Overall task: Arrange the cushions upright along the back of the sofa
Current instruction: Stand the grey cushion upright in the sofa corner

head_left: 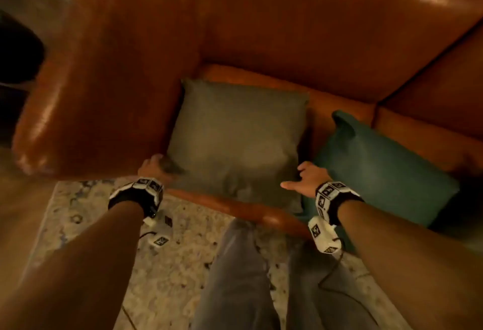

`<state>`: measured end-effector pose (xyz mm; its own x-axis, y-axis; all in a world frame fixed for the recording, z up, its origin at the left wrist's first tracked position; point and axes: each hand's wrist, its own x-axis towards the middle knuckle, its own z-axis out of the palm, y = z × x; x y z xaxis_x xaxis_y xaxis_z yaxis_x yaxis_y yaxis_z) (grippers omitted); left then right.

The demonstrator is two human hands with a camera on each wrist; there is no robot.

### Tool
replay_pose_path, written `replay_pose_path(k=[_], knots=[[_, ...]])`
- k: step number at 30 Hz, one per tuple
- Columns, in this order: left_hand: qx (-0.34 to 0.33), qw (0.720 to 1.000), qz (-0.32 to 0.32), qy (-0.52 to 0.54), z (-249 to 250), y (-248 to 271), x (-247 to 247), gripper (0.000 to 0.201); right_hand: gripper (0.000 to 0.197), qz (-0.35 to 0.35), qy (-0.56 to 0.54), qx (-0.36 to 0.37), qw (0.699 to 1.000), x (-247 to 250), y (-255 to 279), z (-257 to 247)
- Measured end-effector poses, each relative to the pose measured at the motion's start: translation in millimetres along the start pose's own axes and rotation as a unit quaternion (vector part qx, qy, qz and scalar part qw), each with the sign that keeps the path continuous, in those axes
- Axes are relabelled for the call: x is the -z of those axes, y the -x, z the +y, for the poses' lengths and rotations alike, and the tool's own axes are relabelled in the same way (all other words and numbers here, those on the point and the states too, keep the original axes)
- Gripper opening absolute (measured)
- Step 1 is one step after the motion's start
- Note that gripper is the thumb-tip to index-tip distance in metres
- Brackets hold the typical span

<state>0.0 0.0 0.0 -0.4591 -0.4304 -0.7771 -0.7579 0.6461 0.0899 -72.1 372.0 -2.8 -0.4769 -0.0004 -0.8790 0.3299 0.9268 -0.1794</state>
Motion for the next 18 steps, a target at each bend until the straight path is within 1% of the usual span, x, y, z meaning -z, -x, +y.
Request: replay_pose_path(k=[1,2,3,5,6,8,9,11,13,14,16,17,18], knots=[[0.009,1.000,-0.008,0.007,-5.3,-4.2,-0.3,0.075,0.099,-0.009,-0.009,-0.027,1.000,-5.5,-4.3,2.8],[0.012,1.000,-0.015,-0.005,-9.0,-7.3,-2.0,0.073,0.107,-0.015,-0.018,-0.049,0.999,-9.5,-7.2,4.4],[0.004,0.999,-0.021,-0.027,-12.3,-7.2,-5.1,0.066,0.112,-0.026,-0.022,-0.065,0.997,-15.0,-5.3,7.5],[0.000,0.996,-0.049,-0.076,-20.5,-7.8,-14.8,0.049,0.115,-0.042,-0.010,-0.083,0.996,-27.3,-1.6,13.2],[-0.001,0.994,-0.059,-0.090,-20.1,-4.6,-16.0,0.044,0.114,-0.046,-0.007,-0.088,0.995,-32.5,1.5,14.3],[-0.005,0.997,-0.050,-0.064,-23.9,-2.6,-9.2,0.040,0.109,-0.040,-0.025,-0.093,0.995,-33.7,8.4,15.3],[-0.004,0.999,-0.040,-0.033,-22.9,-2.0,-0.9,0.036,0.104,-0.029,-0.039,-0.095,0.994,-28.6,10.9,16.3],[0.002,0.997,-0.002,0.075,-17.7,2.8,20.2,0.020,0.089,0.005,-0.075,-0.086,0.993,-9.2,20.0,16.9],[-0.020,0.979,0.058,0.197,-0.4,16.2,44.4,0.004,0.075,0.048,-0.149,-0.059,0.986,16.8,26.8,16.8],[-0.037,0.960,0.078,0.265,14.1,27.9,57.4,0.006,0.069,0.074,-0.190,-0.039,0.978,31.2,32.1,14.3],[-0.065,0.909,0.070,0.405,48.6,48.5,80.5,0.014,0.055,0.138,-0.261,0.003,0.956,62.0,38.5,7.9],[-0.085,0.888,0.077,0.445,64.0,53.3,91.8,0.012,0.048,0.168,-0.301,0.014,0.939,78.9,41.5,2.9],[-0.109,0.880,0.094,0.452,80.3,54.2,103.6,0.007,0.042,0.195,-0.338,0.028,0.920,97.6,43.8,-3.0]])
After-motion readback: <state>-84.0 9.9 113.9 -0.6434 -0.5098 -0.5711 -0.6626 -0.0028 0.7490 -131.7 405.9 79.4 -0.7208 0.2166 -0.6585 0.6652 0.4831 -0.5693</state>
